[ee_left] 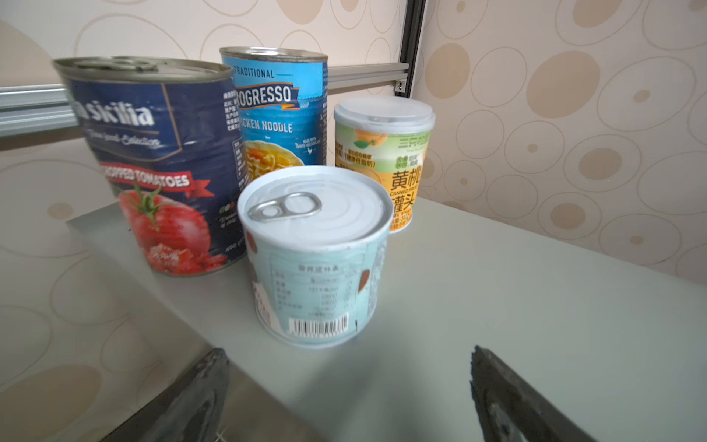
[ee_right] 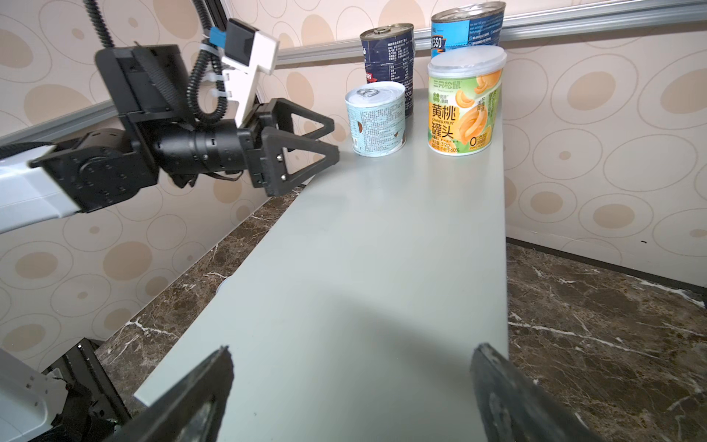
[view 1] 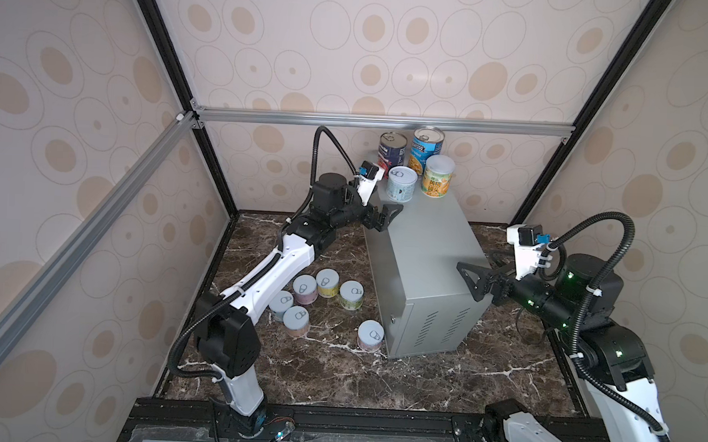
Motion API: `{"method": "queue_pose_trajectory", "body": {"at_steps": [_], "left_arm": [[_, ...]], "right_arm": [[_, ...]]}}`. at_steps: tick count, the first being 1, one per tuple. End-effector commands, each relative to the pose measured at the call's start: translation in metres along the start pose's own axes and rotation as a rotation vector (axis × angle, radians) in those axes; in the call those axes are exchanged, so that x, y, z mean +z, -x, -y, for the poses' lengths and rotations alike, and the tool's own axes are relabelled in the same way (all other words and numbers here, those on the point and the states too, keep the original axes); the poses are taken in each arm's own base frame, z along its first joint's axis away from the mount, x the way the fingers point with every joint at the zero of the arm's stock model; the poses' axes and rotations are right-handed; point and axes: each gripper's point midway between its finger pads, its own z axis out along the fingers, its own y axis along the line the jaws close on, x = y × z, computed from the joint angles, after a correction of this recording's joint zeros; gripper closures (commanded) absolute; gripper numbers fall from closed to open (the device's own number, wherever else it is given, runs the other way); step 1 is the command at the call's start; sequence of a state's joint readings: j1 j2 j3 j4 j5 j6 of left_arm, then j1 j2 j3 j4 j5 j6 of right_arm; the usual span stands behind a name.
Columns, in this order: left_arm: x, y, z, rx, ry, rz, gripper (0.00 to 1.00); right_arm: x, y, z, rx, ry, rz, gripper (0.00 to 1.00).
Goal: Place and organize the canned foods onto the counter
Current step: 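Open the left gripper and lift it away from the placed can, then lower the left gripper onto the orange-labelled floor can and grasp it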
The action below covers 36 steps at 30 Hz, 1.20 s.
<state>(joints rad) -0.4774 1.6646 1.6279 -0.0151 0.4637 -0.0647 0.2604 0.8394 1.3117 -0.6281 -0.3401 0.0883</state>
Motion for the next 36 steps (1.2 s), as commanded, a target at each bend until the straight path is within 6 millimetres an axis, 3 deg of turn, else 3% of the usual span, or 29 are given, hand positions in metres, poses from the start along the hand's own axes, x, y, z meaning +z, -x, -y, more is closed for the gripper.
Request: {"method": "queue_pose_trajectory", "body": {"at_steps": [1, 8, 15, 22, 26, 36], "left_arm": [[-0.037, 0.007, -0.004, -0.010, 0.075, -0.012, 0.02], [-0.108, -0.052, -0.026, -0.075, 0.335, -0.174, 0.02], [-0.164, -0.131, -0.048, -0.211, 0.604, -0.383, 0.02], [-0.212, -0.192, -0.064, -0.409, 0.838, -0.504, 0.02], [-0.237, -0.226, -0.062, -0.519, 0.932, -0.567, 0.02], [-0.268, -0.281, -0.041, -0.728, 1.007, -0.571, 0.02]], "right_arm": [[0.000, 0.000, 0.000, -0.009, -0.001, -0.001, 0.00], [0.006, 0.008, 0.002, 0.002, 0.001, 0.000, 0.00], [0.016, 0.019, 0.005, 0.058, -0.005, -0.012, 0.00], [0.024, 0.024, 0.006, 0.102, 0.008, 0.009, 0.00], [0.026, 0.023, 0.007, 0.117, -0.002, -0.003, 0.00], [0.030, 0.024, 0.008, 0.117, 0.002, -0.003, 0.00]]}}
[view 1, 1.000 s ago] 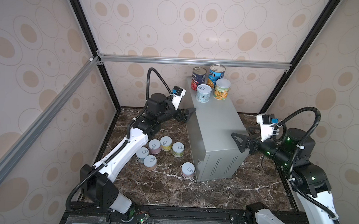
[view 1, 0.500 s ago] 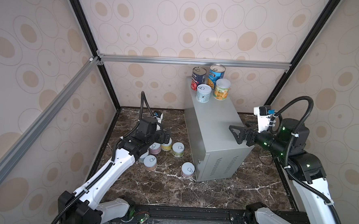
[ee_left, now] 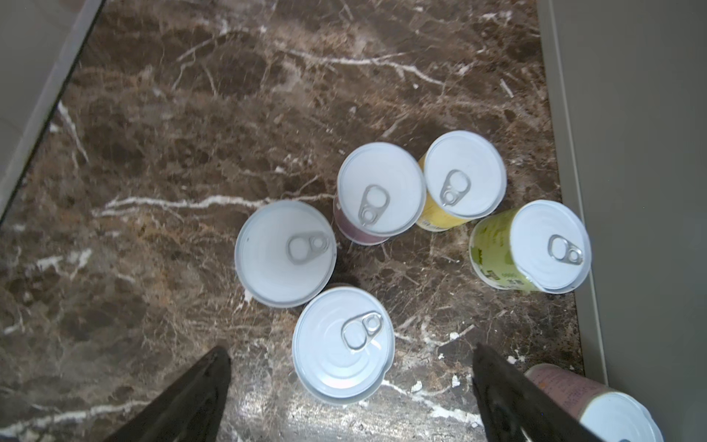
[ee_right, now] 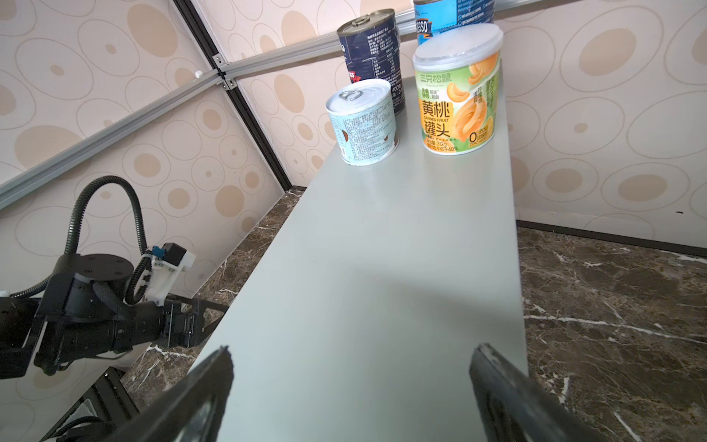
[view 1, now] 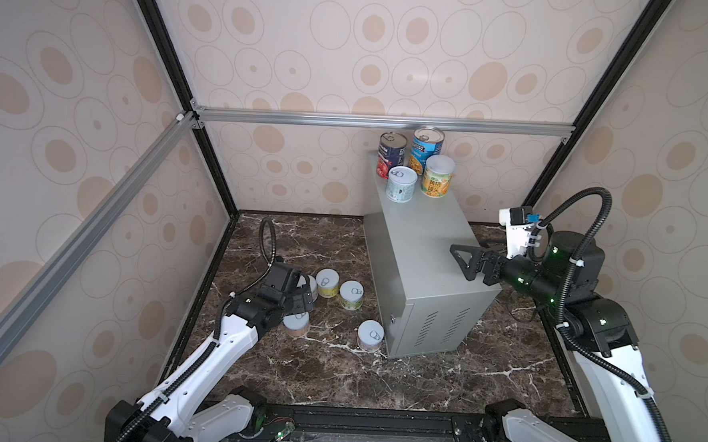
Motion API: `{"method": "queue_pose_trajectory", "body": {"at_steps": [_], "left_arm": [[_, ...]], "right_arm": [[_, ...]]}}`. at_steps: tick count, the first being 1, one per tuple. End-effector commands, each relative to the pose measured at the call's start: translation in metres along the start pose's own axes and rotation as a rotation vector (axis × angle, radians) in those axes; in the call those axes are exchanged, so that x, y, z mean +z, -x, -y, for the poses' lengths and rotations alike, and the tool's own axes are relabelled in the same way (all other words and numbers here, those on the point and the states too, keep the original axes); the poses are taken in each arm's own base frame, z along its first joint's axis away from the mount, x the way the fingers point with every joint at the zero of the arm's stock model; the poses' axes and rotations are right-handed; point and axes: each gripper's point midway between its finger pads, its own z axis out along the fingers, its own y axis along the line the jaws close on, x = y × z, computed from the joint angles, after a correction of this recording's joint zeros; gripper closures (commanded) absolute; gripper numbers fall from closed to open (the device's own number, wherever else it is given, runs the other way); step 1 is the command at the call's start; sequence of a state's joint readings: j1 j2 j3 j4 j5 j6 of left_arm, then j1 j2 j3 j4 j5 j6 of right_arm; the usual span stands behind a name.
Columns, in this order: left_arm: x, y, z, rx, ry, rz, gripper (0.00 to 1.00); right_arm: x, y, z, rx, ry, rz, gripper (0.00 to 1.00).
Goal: Place and organize the canned foods onto the counter
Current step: 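Lower the left gripper onto the orange-labelled floor can and grasp it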
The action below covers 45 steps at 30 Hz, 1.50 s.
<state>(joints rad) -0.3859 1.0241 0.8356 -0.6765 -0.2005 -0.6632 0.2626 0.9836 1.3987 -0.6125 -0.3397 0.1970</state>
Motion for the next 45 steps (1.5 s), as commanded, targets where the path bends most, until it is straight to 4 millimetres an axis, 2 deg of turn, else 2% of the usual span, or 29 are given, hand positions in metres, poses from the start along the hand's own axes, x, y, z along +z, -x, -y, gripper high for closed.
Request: {"method": "queue_pose_trajectory", "body": {"at_steps": [1, 6, 9, 20, 26, 37, 44, 45], "left_arm": [[0.004, -0.016, -0.014, -0.123, 0.035, -0.019, 0.02], [0.030, -0.043, -0.005, -0.145, -0.019, -0.095, 0.02], [0.042, -0.051, -0.001, -0.148, -0.045, -0.097, 0.02], [0.072, -0.053, 0.004, -0.108, -0.045, -0.076, 0.06], [0.081, -0.056, -0.002, -0.087, 0.001, -0.074, 0.13], [0.095, -0.066, -0.012, -0.015, 0.077, -0.099, 0.18], [0.085, -0.051, -0.006, 0.007, 0.058, -0.052, 0.44], [0.083, -0.049, -0.004, 0.012, 0.052, -0.047, 0.45]], "right_arm": [[-0.002, 0.011, -0.004, -0.005, 0.009, 0.037, 0.00], [0.000, 0.010, -0.004, 0.000, 0.019, 0.041, 0.00], [0.001, 0.008, -0.004, 0.001, 0.022, 0.036, 0.00], [-0.004, 0.007, -0.004, -0.010, 0.015, 0.044, 0.00], [-0.006, 0.008, -0.005, -0.015, 0.017, 0.045, 0.00], [-0.008, 0.009, -0.008, -0.014, 0.029, 0.053, 0.00], [-0.009, 0.009, -0.009, -0.013, 0.035, 0.055, 0.00], [-0.009, 0.009, -0.009, -0.013, 0.034, 0.055, 0.00]]}}
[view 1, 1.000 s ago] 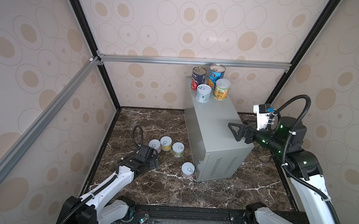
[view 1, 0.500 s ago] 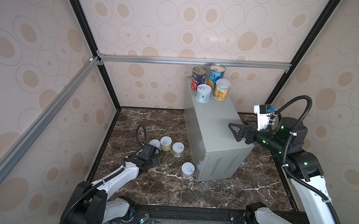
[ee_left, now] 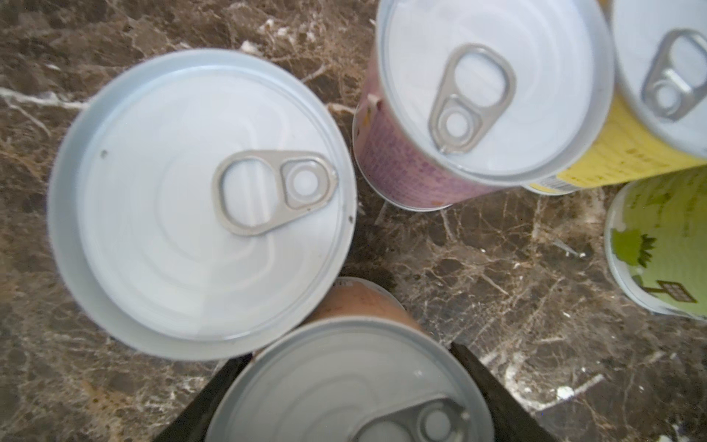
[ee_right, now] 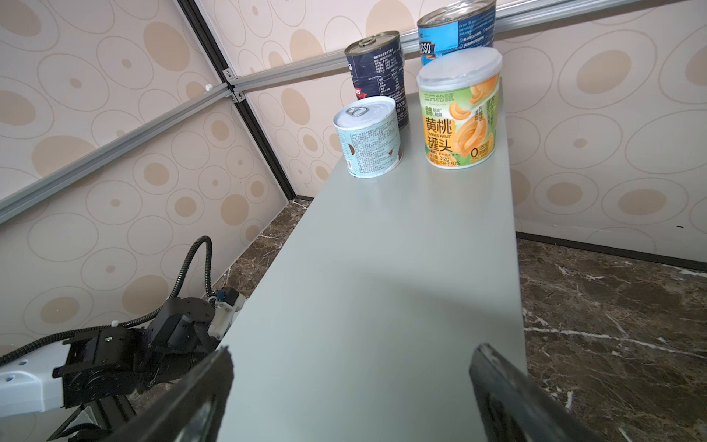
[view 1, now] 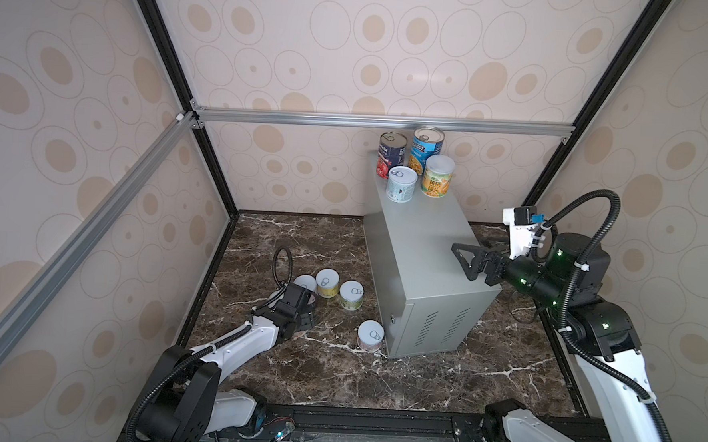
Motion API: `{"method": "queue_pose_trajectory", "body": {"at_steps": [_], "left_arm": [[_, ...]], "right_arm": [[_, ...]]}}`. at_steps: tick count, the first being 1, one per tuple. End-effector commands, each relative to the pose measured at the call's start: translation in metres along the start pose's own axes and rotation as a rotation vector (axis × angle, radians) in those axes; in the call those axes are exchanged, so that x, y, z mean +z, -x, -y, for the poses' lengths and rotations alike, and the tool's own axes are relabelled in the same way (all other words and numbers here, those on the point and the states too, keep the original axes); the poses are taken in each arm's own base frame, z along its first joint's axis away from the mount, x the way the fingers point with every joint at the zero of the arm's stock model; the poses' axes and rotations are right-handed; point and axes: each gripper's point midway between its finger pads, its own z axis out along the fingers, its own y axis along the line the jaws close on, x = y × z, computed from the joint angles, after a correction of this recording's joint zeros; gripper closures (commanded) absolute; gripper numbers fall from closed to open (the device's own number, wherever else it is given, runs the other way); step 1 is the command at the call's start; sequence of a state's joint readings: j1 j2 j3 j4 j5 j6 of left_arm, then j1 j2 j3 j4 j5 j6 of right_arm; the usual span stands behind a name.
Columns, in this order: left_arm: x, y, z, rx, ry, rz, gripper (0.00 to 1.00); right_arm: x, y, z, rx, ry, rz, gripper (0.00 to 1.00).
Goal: Place and organize the canned foods onto the counter
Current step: 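Lower the left gripper onto the orange-labelled floor can and grasp it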
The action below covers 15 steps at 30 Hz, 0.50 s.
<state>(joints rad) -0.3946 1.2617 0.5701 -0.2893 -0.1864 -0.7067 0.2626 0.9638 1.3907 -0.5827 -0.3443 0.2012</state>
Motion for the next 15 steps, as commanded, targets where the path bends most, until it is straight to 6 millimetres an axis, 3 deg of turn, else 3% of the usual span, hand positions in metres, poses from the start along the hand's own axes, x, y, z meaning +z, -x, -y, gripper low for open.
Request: {"method": "queue_pose_trajectory", "body": {"at_steps": [1, 3, 6, 9, 15], "left_arm": [[-0.013, 0.018, 0.005, 0.024, -0.002, 0.058, 0.51], [-0.020, 0.024, 0.010, 0.041, -0.021, 0.063, 0.58], [-0.033, 0.034, 0.022, 0.081, -0.057, 0.073, 0.80], [-0.054, 0.052, 0.038, 0.140, -0.113, 0.112, 0.92], [-0.118, 0.097, 0.072, 0.318, -0.267, 0.252, 1.00]], "right_arm": [[-0.003, 0.003, -0.005, -0.003, 0.023, 0.018, 0.00], [-0.003, 0.004, -0.006, -0.003, 0.027, 0.022, 0.00], [-0.002, 0.004, -0.006, -0.001, 0.027, 0.021, 0.00], [-0.001, 0.004, -0.006, 0.001, 0.026, 0.018, 0.00], [0.000, 0.004, -0.004, 0.006, 0.014, 0.009, 0.00]]}}
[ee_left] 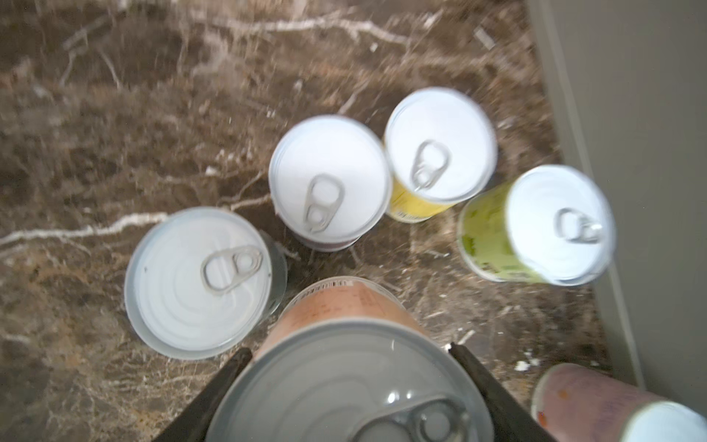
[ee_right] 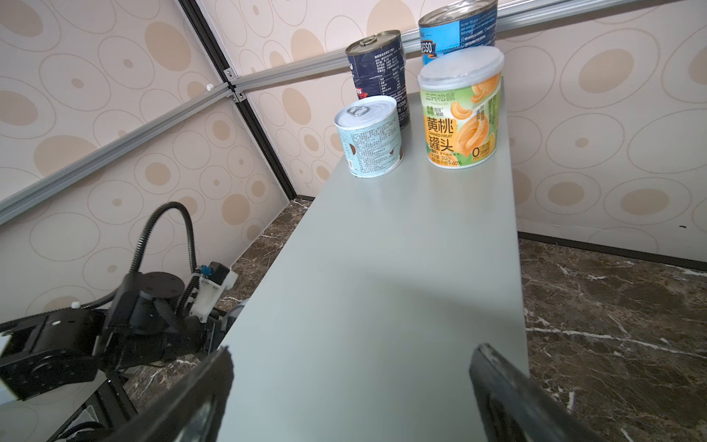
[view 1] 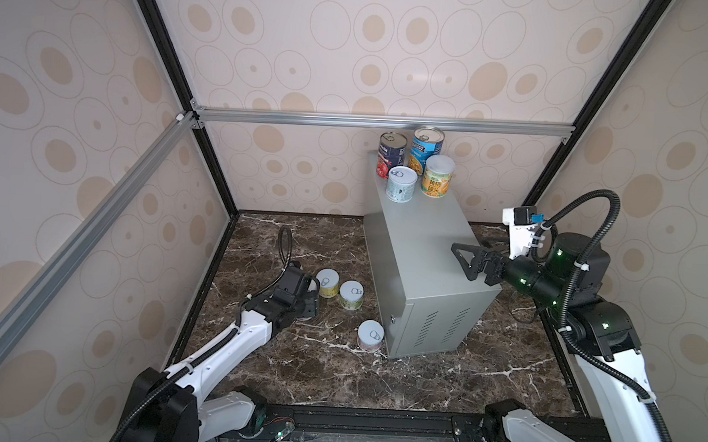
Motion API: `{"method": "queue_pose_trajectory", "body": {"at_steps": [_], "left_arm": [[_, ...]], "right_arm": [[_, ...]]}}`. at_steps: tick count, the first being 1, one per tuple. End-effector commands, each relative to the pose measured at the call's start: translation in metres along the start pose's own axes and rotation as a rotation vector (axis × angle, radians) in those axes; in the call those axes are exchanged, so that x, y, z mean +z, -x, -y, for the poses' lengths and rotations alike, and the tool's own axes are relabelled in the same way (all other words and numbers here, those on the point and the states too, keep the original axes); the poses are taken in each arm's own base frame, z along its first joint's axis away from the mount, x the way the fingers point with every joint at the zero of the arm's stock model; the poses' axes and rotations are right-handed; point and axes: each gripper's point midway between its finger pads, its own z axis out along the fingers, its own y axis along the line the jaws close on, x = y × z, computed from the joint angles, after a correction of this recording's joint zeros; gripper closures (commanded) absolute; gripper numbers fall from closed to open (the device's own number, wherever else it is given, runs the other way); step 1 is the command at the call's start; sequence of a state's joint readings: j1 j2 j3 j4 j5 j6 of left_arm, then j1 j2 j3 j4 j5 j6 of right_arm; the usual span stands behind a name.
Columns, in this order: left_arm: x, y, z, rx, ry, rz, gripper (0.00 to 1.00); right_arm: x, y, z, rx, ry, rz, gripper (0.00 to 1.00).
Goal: Place and organize the canned foods onto the counter
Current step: 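Lift the orange-labelled can onto the cabinet top toward the right gripper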
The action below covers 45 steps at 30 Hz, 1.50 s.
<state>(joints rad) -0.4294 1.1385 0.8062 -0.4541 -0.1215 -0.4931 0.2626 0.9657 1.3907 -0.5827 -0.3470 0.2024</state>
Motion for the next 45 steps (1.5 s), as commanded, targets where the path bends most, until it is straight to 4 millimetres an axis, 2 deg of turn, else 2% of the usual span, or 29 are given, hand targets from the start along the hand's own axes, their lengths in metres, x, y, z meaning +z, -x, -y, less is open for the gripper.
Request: {"method": "queue_pose_trajectory", "body": {"at_steps": [1, 5, 11, 19, 23, 31, 45], "left_arm": [[-0.045, 0.056, 0.029, 0.166, -0.118, 0.145, 1.00], [-0.076, 0.083, 0.057, 0.345, -0.232, 0.170, 1.00], [-0.122, 0.104, 0.104, 0.553, -0.466, 0.170, 1.00], [-0.196, 0.149, 0.151, 0.648, -0.697, 0.294, 1.00], [-0.220, 0.163, 0.175, 0.699, -0.780, 0.323, 1.00], [-0.233, 0.170, 0.220, 0.786, -0.850, 0.315, 1.00], [-0.221, 0.163, 0.268, 0.836, -0.901, 0.278, 1.00]], "right_arm": [[-0.001, 0.005, -0.003, 0.006, 0.010, 0.009, 0.00], [-0.001, 0.006, -0.003, 0.009, 0.009, 0.009, 0.00], [0.000, 0.008, -0.005, 0.007, 0.020, 0.008, 0.00], [0.003, 0.007, -0.006, -0.021, 0.029, -0.001, 0.00], [0.006, 0.006, -0.004, -0.030, 0.026, -0.013, 0.00], [0.008, 0.002, -0.006, -0.071, 0.041, -0.027, 0.00], [0.001, -0.004, -0.009, -0.108, 0.052, -0.037, 0.00]]}}
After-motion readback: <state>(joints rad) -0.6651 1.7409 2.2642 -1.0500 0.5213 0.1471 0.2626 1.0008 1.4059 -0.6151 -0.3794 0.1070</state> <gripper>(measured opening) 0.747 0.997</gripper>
